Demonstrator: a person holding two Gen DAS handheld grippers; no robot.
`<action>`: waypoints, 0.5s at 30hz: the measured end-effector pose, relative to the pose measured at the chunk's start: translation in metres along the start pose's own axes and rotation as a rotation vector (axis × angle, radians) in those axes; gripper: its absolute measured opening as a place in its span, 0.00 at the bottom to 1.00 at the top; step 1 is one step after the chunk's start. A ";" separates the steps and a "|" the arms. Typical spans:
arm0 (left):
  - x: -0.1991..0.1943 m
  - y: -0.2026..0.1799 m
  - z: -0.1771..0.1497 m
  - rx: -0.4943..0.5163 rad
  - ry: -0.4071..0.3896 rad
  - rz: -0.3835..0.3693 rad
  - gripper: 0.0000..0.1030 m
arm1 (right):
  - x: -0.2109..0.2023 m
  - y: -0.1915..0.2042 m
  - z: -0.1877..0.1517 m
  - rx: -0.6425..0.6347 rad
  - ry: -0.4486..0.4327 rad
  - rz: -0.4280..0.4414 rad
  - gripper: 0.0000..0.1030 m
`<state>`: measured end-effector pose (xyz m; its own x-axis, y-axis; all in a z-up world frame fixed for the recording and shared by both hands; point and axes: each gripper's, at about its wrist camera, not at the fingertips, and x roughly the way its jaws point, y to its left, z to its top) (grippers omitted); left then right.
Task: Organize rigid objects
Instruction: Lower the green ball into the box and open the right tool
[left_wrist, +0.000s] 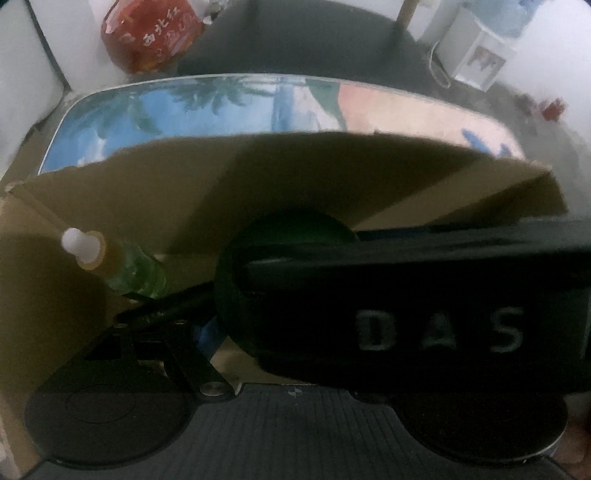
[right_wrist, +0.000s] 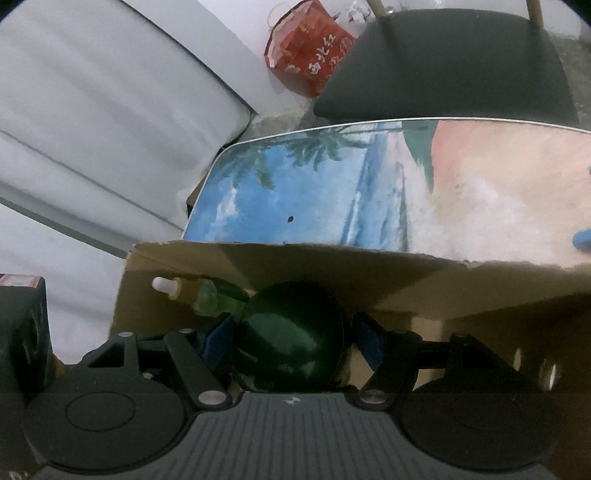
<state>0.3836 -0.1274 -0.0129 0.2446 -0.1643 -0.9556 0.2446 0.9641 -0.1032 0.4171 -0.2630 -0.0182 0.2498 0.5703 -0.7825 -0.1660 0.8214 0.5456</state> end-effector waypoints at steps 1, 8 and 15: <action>0.002 -0.002 -0.001 0.002 0.003 0.009 0.75 | 0.003 -0.001 0.000 0.000 0.003 -0.003 0.72; 0.005 0.003 -0.004 -0.041 0.021 0.001 0.75 | 0.007 -0.004 -0.003 0.010 0.000 -0.006 0.71; -0.033 -0.001 -0.014 -0.013 -0.067 -0.025 0.84 | -0.028 0.013 -0.013 -0.066 -0.084 -0.052 0.71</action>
<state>0.3619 -0.1196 0.0149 0.3005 -0.2015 -0.9322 0.2394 0.9621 -0.1308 0.3958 -0.2679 0.0067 0.3386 0.5263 -0.7800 -0.2128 0.8503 0.4813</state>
